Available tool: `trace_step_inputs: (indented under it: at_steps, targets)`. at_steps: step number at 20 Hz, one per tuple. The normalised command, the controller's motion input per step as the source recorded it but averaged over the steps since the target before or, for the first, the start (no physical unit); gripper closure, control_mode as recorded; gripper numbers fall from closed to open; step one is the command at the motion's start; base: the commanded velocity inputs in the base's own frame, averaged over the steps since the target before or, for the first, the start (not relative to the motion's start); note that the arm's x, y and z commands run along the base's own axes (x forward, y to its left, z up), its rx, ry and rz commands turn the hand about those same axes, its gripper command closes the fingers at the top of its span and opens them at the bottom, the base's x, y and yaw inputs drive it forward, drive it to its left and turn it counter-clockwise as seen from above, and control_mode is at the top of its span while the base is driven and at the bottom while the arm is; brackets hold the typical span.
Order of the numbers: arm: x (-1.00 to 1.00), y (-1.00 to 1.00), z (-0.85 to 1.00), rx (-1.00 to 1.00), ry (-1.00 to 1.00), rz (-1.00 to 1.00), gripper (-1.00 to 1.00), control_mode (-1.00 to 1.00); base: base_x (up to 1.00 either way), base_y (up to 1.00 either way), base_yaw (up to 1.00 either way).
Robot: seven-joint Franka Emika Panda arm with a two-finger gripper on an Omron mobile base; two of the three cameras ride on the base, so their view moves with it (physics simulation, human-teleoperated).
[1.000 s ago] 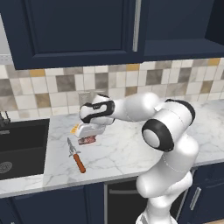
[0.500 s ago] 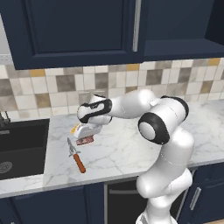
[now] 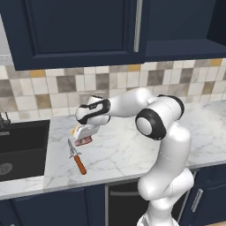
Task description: Open the cabinet. Pick the bar soap and place it next to the sink. Then close the cabinet.
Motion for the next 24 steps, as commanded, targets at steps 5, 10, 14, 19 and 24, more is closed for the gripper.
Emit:
trace_step_inputs:
  at_steps: [5,10,14,19,24]
  targets:
    - [0.05,0.11,-0.16,0.00,-0.02,0.05,1.00,-1.00,0.00,0.00,0.00]
    - [0.28,0.16,-0.25,0.00,-0.01,0.06,1.00,-1.00,0.00,0.00,0.00]
    - [0.39,0.14,-0.15,0.00,-0.02,0.07,1.00,-1.00,0.00,0.00,0.00]
    - [0.13,0.14,-0.10,0.00,-0.03,0.06,1.00,-1.00,0.00,0.00,0.00]
    - [0.01,0.11,-0.09,0.00,-0.05,0.05,1.00,-1.00,0.00,0.00,0.00]
